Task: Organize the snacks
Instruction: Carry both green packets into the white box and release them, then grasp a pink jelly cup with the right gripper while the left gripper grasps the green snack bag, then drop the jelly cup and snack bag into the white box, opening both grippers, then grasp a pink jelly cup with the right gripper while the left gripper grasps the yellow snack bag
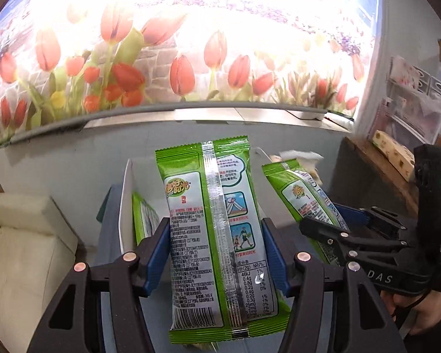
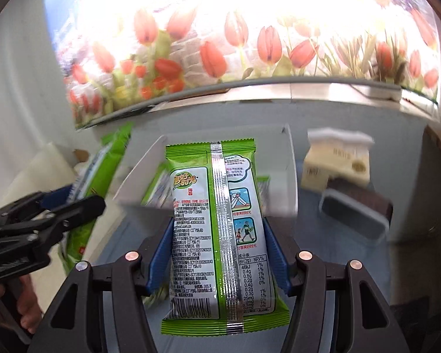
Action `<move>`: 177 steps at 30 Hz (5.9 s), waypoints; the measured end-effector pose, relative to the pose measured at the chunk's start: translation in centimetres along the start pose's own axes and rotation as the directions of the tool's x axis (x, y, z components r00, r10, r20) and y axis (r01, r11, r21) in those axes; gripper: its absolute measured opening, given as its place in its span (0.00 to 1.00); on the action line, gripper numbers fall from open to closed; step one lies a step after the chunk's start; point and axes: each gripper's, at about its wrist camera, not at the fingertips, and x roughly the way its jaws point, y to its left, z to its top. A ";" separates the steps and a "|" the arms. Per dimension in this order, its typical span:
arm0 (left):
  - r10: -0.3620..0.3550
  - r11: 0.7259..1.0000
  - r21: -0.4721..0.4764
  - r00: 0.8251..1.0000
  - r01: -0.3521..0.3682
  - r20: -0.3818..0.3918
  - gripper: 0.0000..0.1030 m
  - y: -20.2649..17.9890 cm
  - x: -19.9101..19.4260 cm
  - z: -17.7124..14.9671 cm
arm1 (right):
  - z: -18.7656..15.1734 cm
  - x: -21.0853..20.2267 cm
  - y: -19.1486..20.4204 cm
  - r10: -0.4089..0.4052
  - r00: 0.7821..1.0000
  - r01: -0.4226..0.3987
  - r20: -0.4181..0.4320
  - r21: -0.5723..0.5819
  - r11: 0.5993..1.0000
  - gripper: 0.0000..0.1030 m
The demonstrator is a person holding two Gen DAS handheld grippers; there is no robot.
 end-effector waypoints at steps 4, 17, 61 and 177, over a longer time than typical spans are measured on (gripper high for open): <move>-0.001 1.000 -0.013 0.999 0.000 -0.040 0.63 2.2 4.5 2.9 | 2.9 3.9 -0.8 -0.027 0.999 0.028 -0.044 0.019 0.999 0.62; 0.032 0.994 -0.104 0.992 -0.045 -0.120 1.00 7.7 10.7 3.6 | 6.6 8.5 -4.1 -0.034 0.998 0.041 -0.053 0.148 0.988 0.97; -0.058 0.980 -0.197 0.975 0.016 -0.212 1.00 1.9 -4.5 -20.0 | -10.9 9.5 -7.8 -0.151 0.974 0.158 -0.169 0.030 0.987 0.61; 0.024 0.997 -0.066 0.995 -0.031 -0.098 1.00 1.4 -3.9 -17.9 | -13.4 6.8 -1.2 -0.109 0.984 0.099 -0.141 -0.081 0.992 0.91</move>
